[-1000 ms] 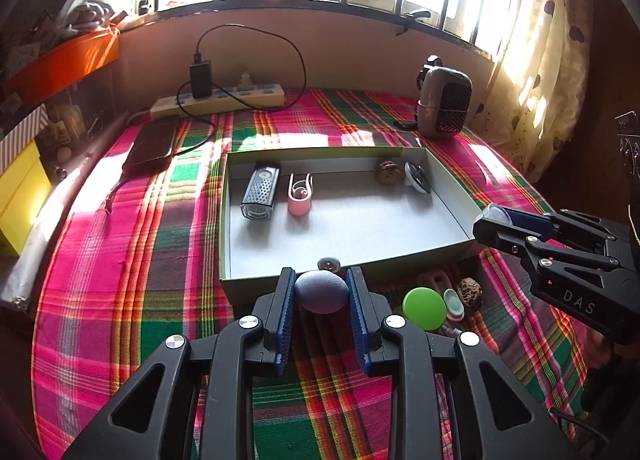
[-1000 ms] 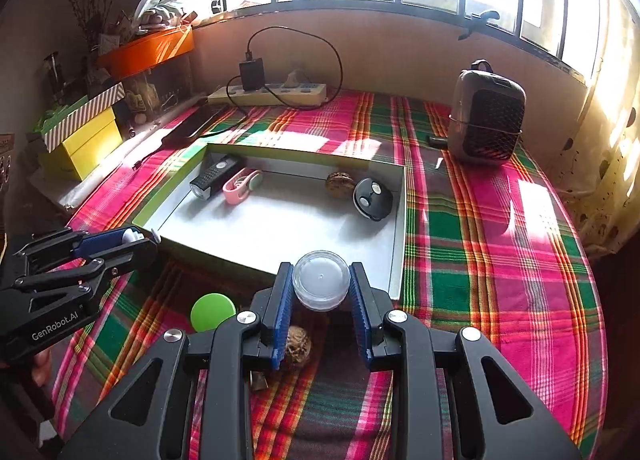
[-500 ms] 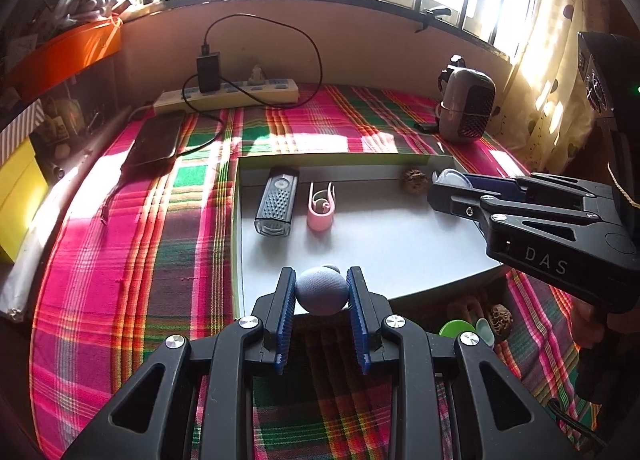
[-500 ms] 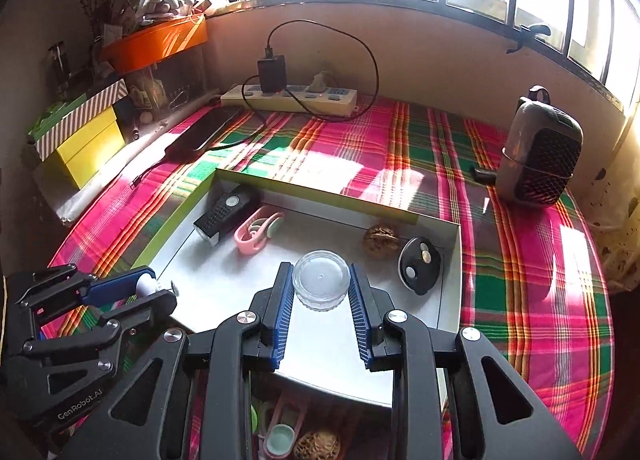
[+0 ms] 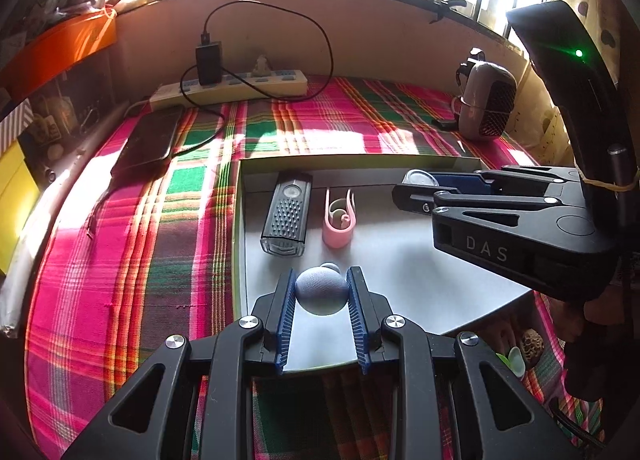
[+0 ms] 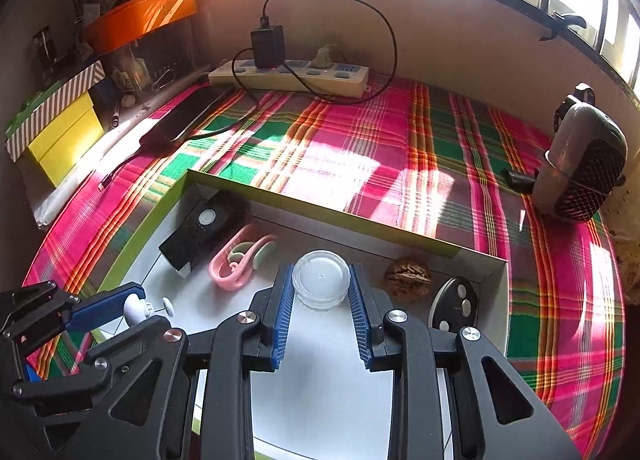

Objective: Organize objects
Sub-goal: 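Carry the clear container with the right tool into the box while the left tool carries the egg, then open the right tool to set the container in the box while the left tool releases the egg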

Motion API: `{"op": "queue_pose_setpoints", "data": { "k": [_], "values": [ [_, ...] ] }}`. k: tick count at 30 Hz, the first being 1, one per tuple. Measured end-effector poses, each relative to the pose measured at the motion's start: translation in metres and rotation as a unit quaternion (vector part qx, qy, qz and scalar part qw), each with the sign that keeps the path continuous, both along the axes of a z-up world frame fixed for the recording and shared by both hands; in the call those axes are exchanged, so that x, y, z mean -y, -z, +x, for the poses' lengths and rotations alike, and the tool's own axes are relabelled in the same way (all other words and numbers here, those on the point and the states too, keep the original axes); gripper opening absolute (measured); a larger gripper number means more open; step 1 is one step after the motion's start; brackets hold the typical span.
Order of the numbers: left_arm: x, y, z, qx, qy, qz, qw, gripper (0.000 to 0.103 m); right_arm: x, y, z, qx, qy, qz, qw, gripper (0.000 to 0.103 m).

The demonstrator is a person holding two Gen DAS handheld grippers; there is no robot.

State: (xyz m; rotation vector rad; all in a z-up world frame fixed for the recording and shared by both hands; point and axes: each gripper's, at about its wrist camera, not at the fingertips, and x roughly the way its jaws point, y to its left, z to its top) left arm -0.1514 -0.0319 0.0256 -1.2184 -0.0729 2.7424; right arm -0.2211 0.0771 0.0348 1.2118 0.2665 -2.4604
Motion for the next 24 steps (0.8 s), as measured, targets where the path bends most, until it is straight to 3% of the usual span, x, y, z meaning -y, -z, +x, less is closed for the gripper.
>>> {"op": "queue_pose_setpoints", "data": {
  "k": [24],
  "values": [
    [-0.005,0.012,-0.01,0.009,0.001,-0.017,0.9998,0.024,0.026,0.02,-0.022,0.032,-0.021,0.034,0.999,0.029]
  ]
}}
